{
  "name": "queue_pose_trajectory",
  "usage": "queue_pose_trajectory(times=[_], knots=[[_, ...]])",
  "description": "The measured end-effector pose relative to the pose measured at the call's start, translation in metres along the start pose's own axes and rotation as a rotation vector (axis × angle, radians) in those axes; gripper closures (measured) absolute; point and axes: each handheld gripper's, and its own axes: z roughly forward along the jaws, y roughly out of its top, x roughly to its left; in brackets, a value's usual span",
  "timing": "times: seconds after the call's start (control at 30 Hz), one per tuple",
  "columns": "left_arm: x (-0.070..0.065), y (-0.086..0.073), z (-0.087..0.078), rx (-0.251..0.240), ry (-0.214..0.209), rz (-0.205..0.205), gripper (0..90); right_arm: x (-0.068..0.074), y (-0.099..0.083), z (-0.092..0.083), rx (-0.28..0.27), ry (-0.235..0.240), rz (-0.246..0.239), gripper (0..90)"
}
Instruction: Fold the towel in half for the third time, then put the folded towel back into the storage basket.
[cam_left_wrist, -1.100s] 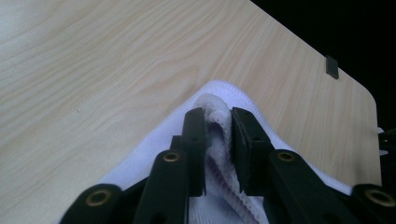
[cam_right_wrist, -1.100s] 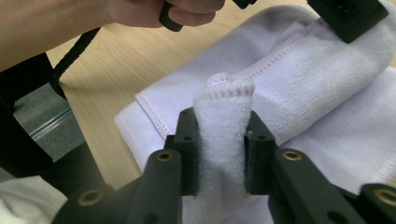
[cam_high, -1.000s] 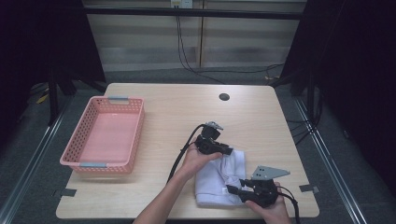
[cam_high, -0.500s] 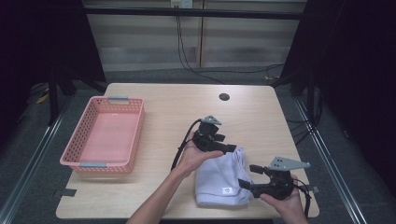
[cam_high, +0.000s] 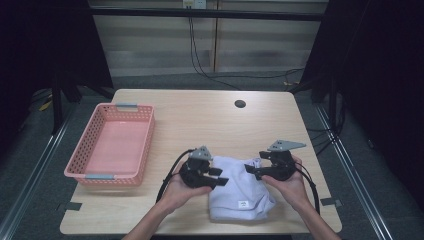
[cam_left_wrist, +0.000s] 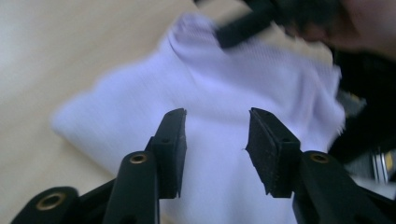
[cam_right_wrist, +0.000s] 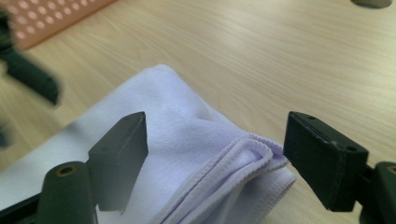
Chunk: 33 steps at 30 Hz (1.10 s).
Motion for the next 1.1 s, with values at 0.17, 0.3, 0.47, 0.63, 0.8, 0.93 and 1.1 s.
queue_pose_trajectory(times=[0.17,0.3,0.47,0.63,0.8,0.93,1.1], knots=[[-0.012,-0.035,0.004,0.109,0.002,0.032,47.8,-0.008,-0.008,0.015,0.066,-0.058,-0.014,29.4],[-0.011,-0.051,0.010,0.134,0.037,-0.008,44.9,-0.015,-0.021,0.009,0.113,-0.112,-0.019,41.9],[-0.014,-0.050,0.010,0.148,0.048,0.021,44.5,-0.027,-0.032,-0.001,0.133,-0.121,-0.009,59.0],[-0.025,-0.056,-0.003,0.119,0.026,-0.001,35.9,-0.037,-0.031,-0.008,0.100,-0.089,-0.003,33.7],[-0.028,-0.066,-0.001,0.136,0.028,0.008,26.7,-0.039,-0.019,0.005,0.102,-0.016,0.003,20.7],[-0.024,-0.059,0.008,0.149,0.035,-0.006,25.1,-0.045,-0.015,0.021,0.133,0.009,-0.002,19.8],[-0.025,-0.056,0.018,0.150,0.036,0.010,23.9,-0.051,-0.017,0.036,0.167,0.060,0.023,16.8]])
